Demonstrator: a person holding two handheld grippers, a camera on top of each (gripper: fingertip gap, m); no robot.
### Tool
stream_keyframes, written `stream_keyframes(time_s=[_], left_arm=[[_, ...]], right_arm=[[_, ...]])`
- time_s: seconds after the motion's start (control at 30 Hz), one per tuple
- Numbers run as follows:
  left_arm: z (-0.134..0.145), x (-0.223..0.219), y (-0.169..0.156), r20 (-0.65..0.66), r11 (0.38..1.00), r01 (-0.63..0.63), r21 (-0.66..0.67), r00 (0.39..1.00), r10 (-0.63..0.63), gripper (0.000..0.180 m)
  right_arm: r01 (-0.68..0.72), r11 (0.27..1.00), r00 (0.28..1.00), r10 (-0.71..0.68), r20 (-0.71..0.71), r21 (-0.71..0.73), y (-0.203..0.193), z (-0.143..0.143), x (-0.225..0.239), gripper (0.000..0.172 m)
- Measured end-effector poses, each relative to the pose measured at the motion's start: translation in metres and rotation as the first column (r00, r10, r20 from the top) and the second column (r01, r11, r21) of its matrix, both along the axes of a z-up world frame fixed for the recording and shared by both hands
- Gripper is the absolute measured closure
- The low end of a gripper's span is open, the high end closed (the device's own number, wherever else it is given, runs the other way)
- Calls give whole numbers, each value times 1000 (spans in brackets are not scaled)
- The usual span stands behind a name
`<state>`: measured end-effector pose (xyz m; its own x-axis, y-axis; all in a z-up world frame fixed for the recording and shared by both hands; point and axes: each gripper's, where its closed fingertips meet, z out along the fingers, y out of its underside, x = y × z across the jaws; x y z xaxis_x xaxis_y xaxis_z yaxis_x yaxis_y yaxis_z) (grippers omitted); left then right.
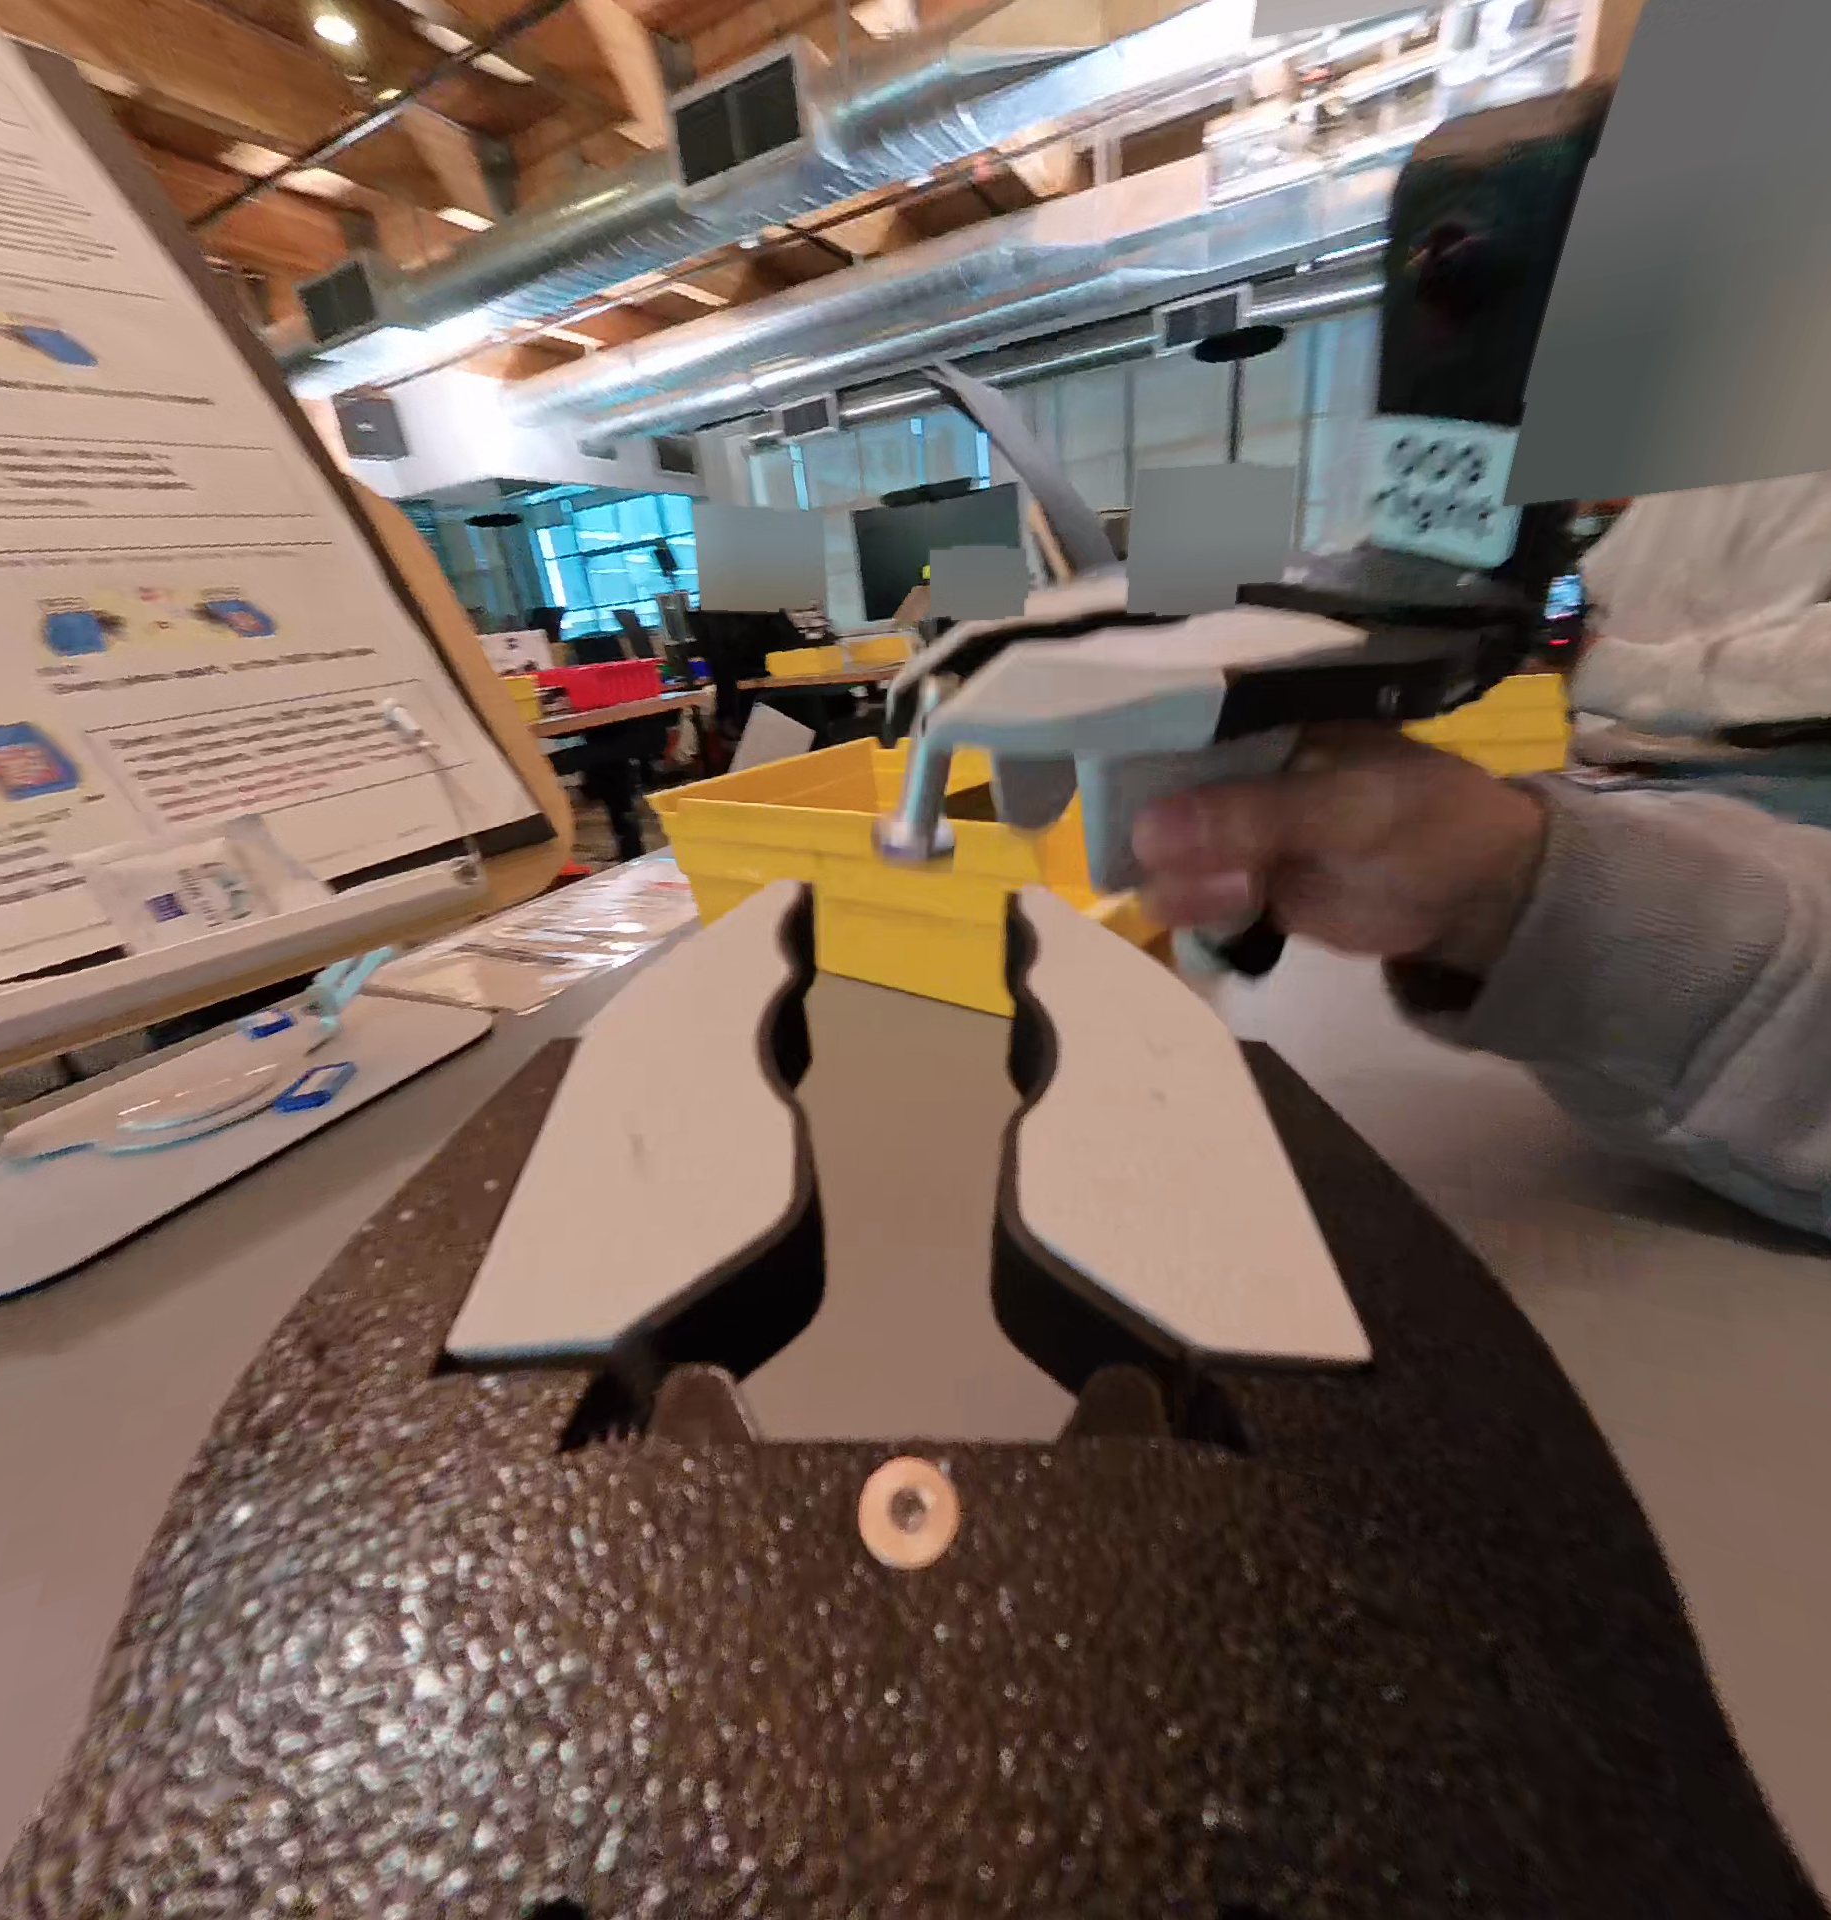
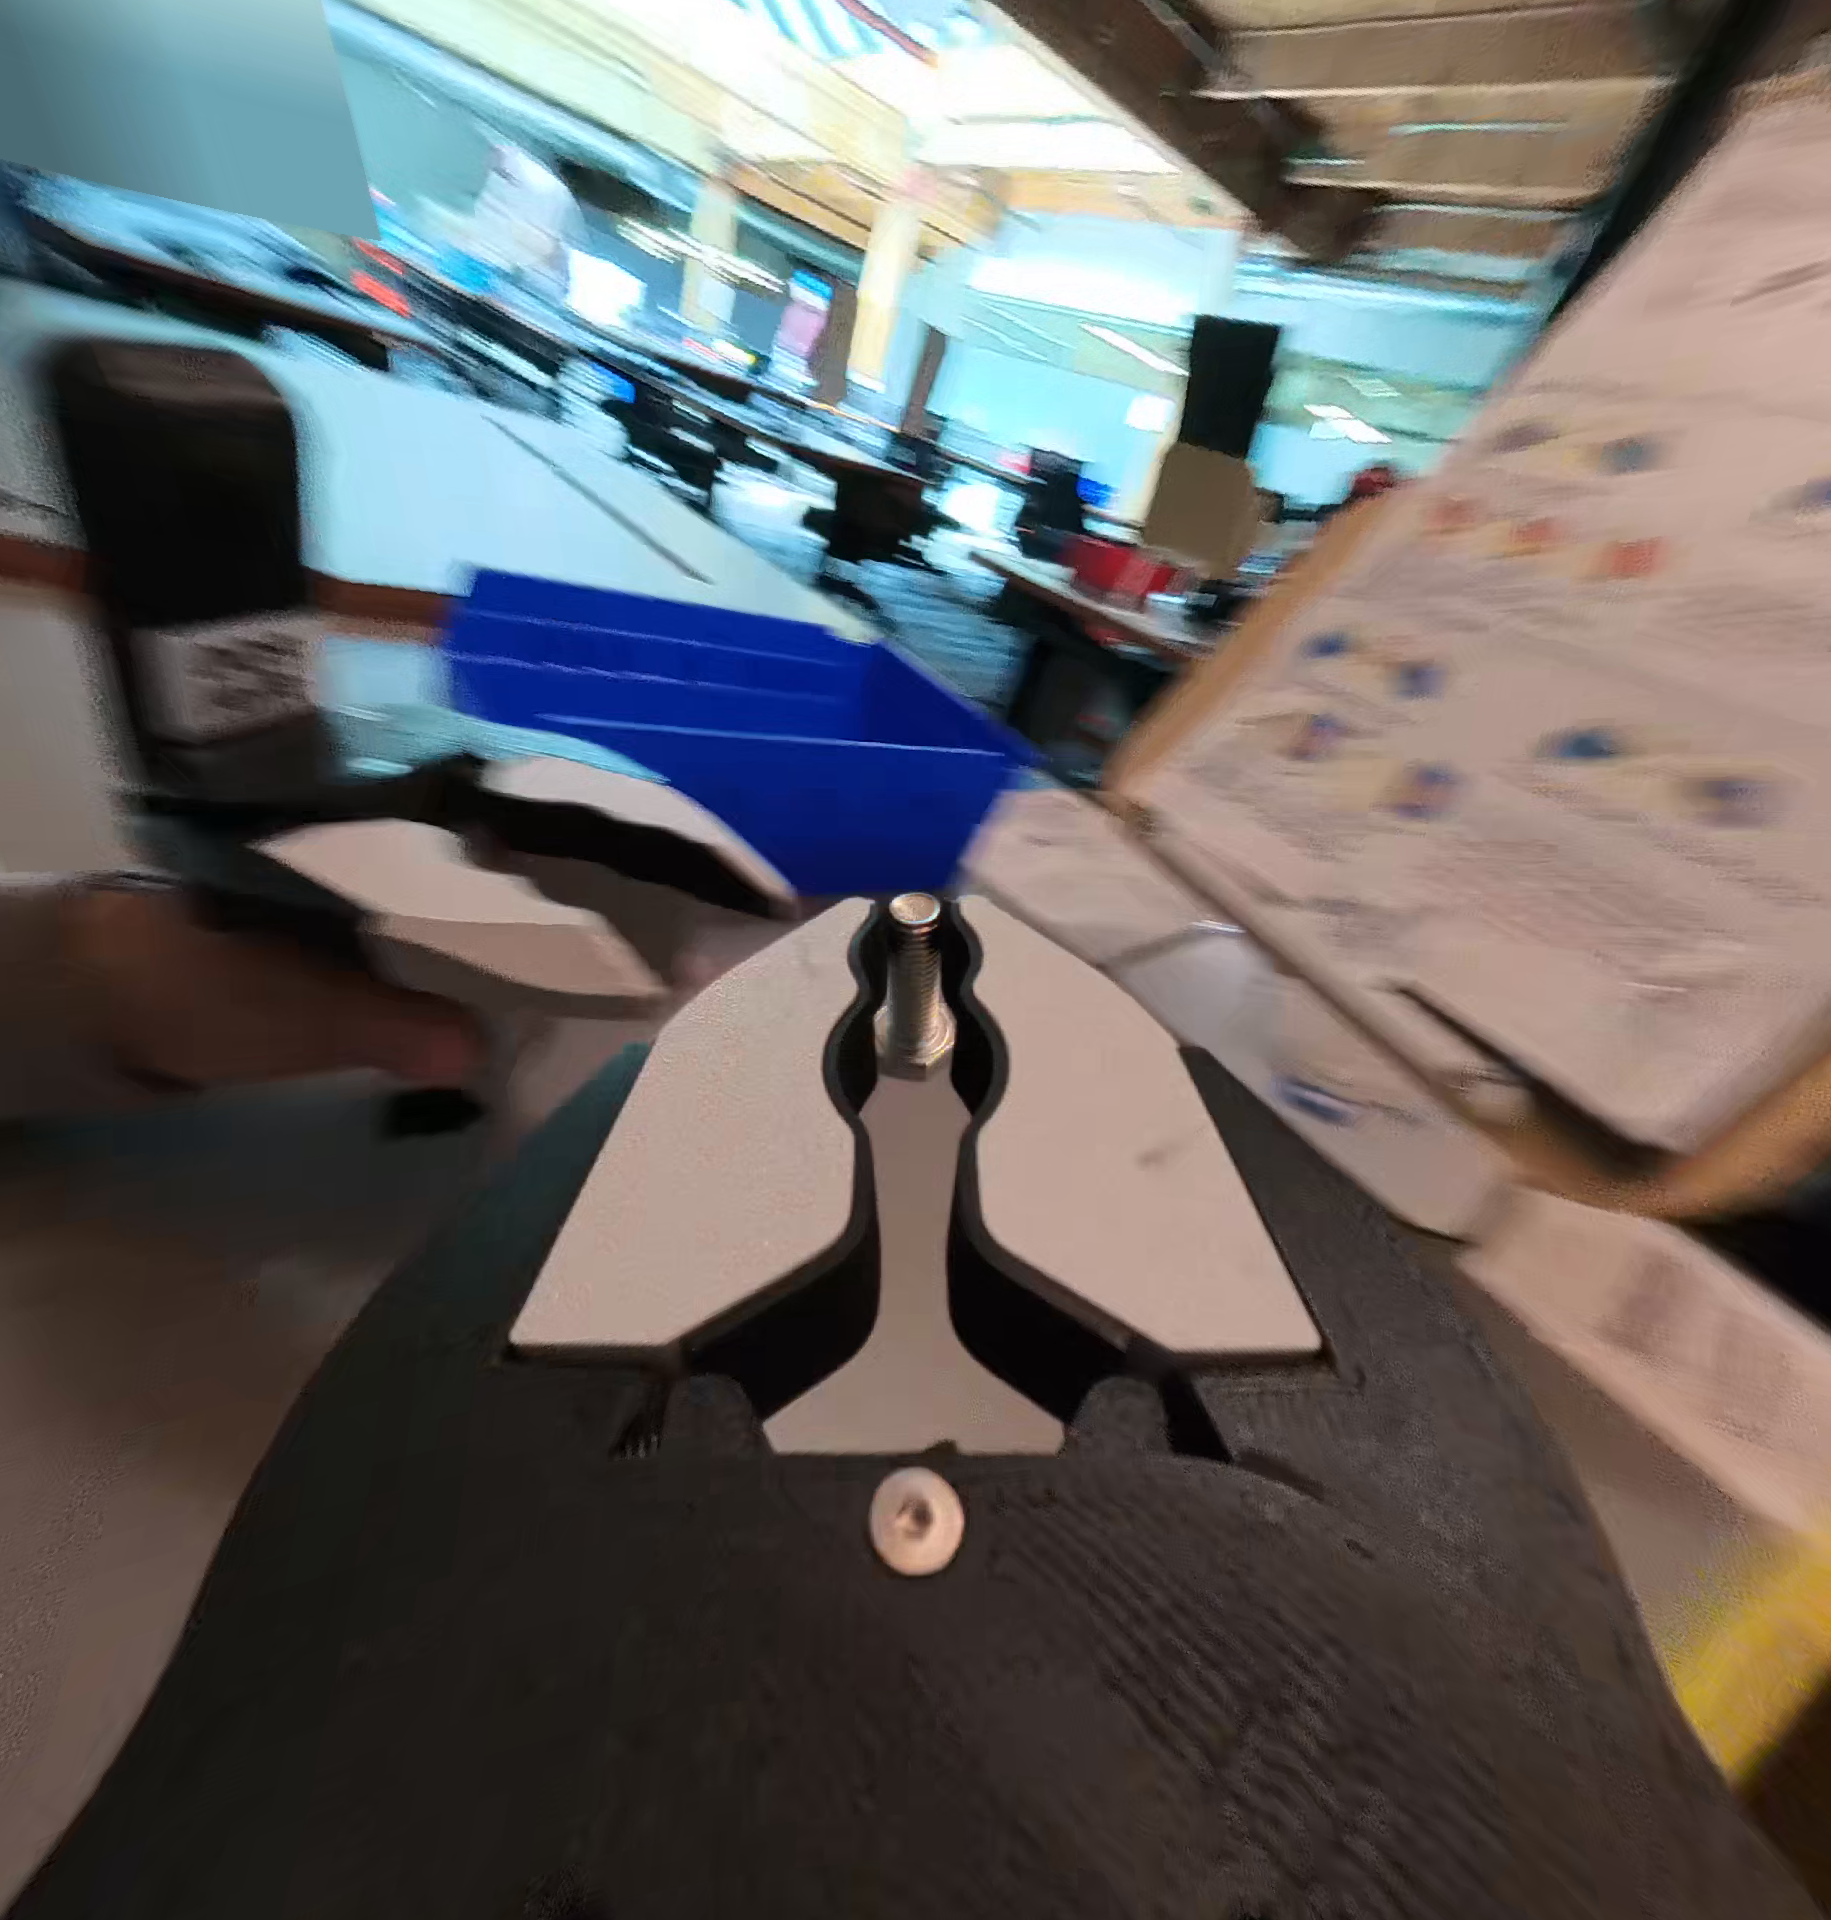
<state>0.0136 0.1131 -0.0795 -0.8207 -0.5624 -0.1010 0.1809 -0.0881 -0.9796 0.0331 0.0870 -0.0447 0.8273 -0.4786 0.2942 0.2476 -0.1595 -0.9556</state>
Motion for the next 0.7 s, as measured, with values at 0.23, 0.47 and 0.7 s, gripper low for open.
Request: stream_keyframes(time_s=[0.23,0.47,0.7], left_arm=[[-4,13,17,-54,998,-68,-4,996,68,146],[-3,21,27,-112,994,-97,-52,990,91,148],[-1,24,32,-81,988,-154,-11,985,152,148]], right_arm=[[554,505,812,-503,296,-662,-174,5,164,162],[191,-26,824,-538,175,-981,-281,-92,241,162],[307,9,691,-689,216,-952,-305,-101,258,121]])
